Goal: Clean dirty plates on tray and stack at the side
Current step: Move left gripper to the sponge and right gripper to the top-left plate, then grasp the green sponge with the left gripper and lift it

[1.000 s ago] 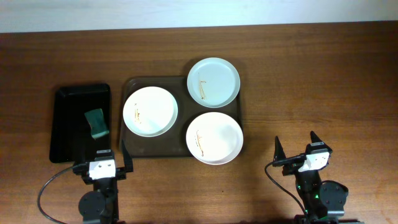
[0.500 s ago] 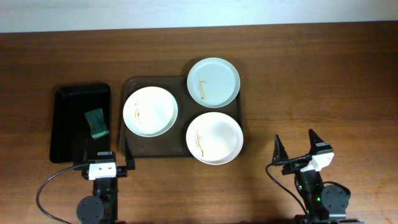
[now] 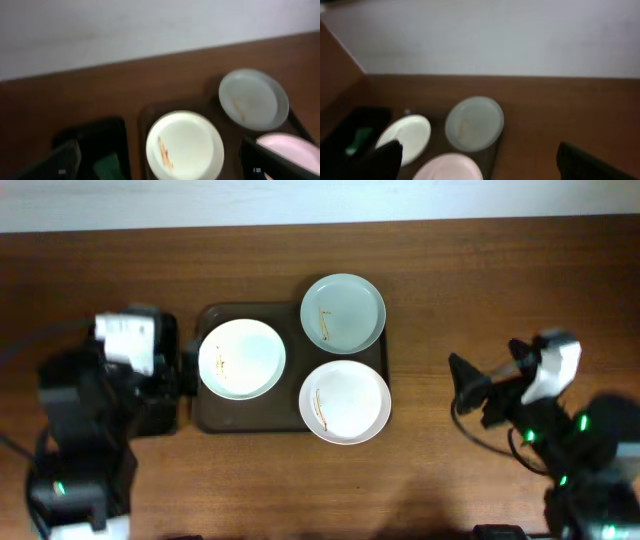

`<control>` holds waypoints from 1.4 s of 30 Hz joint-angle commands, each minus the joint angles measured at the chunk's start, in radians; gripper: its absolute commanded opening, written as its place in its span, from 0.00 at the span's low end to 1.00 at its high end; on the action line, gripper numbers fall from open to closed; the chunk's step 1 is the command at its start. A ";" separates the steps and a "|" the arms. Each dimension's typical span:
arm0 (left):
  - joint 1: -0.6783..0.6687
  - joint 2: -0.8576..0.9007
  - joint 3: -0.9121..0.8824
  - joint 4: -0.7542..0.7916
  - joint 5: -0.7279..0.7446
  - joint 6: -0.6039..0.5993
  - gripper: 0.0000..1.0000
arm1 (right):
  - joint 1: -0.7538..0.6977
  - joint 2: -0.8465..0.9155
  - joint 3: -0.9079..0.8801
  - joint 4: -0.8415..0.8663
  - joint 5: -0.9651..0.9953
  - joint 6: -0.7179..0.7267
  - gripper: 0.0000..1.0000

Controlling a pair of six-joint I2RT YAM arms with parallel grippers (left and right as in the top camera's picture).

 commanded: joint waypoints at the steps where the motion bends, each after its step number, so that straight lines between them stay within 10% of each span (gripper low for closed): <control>1: -0.001 0.173 0.206 -0.146 0.015 -0.004 0.99 | 0.005 0.238 0.250 -0.157 -0.109 0.000 0.98; 7: -0.001 0.320 0.233 -0.265 0.097 -0.013 0.99 | 0.258 0.922 0.749 -0.485 -0.208 -0.064 0.98; 12: 0.112 0.380 0.233 -0.344 0.127 -0.199 0.99 | 0.406 1.220 0.759 -0.107 -0.296 0.109 0.92; 16: 0.244 0.684 0.233 -0.374 -0.144 -0.341 0.90 | 0.626 1.228 0.759 -0.141 0.183 0.151 0.91; 24: 0.205 0.968 0.233 -0.130 -0.257 -0.449 0.42 | 0.654 1.229 0.759 -0.220 0.191 0.150 0.91; 31: 0.113 1.043 0.226 -0.128 -0.335 -0.445 0.49 | 0.654 1.228 0.758 -0.313 0.205 0.139 0.91; 33: 0.113 1.031 0.262 -0.158 -0.335 -0.444 0.66 | 0.654 1.229 0.758 -0.315 0.206 0.140 0.91; 42: 0.117 1.041 0.195 -0.135 -0.335 -0.463 0.66 | 0.653 1.229 0.758 -0.332 0.205 0.139 0.91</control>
